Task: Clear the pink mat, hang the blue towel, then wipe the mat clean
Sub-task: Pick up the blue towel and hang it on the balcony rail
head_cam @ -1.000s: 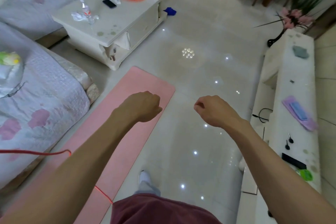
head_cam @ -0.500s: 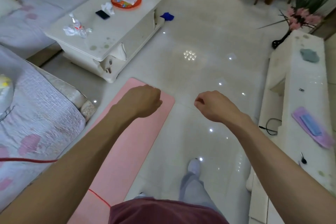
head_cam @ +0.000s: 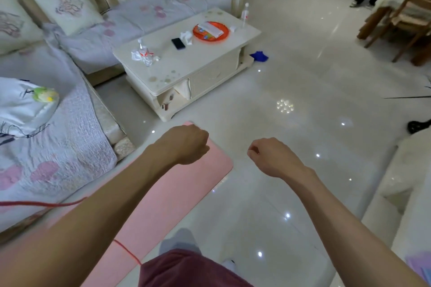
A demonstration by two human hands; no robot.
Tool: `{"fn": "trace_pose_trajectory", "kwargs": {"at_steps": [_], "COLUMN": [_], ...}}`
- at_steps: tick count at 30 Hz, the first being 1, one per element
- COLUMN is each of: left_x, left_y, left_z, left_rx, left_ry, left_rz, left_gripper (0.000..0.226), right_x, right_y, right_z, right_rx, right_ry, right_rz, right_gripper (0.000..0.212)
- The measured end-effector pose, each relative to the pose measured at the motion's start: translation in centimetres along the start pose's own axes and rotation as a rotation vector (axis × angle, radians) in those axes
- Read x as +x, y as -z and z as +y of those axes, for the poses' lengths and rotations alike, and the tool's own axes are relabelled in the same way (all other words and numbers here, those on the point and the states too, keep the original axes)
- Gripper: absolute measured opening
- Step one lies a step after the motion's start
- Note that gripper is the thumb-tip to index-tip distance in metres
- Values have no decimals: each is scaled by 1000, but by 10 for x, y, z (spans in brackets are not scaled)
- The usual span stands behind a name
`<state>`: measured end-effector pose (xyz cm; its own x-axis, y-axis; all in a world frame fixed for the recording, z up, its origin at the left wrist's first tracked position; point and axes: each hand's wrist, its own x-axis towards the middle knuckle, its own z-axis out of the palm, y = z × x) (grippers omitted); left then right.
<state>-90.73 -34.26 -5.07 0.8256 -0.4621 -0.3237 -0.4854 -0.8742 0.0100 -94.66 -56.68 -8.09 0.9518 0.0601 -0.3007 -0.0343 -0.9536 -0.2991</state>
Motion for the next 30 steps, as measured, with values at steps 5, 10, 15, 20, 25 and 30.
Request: {"fn": "trace_pose_trajectory", "kwargs": {"at_steps": [5, 10, 15, 20, 25, 30], "left_x": [52, 130, 229, 319, 389, 454], "left_y": [4, 11, 37, 70, 91, 103], "left_z": [8, 1, -6, -20, -24, -13], "left_rx": [-8, -32, -79, -103, -112, -100], "left_ry": [17, -6, -83, -132, -158, -178], "left_rz": [-9, -13, -20, -26, -1, -53], "left_gripper": [34, 33, 34, 33, 33, 33], "right_x": [46, 107, 173, 237, 292, 351], "right_y": [17, 35, 75, 116, 144, 158], "right_z": [26, 51, 84, 118, 137, 168], "right_rx": [10, 8, -4, -31, -5, 26], "right_ry": [26, 20, -73, -170, -192, -196], "right_rz": [-11, -14, -15, -10, 10, -9], "right_gripper": [26, 27, 26, 27, 26, 26]}}
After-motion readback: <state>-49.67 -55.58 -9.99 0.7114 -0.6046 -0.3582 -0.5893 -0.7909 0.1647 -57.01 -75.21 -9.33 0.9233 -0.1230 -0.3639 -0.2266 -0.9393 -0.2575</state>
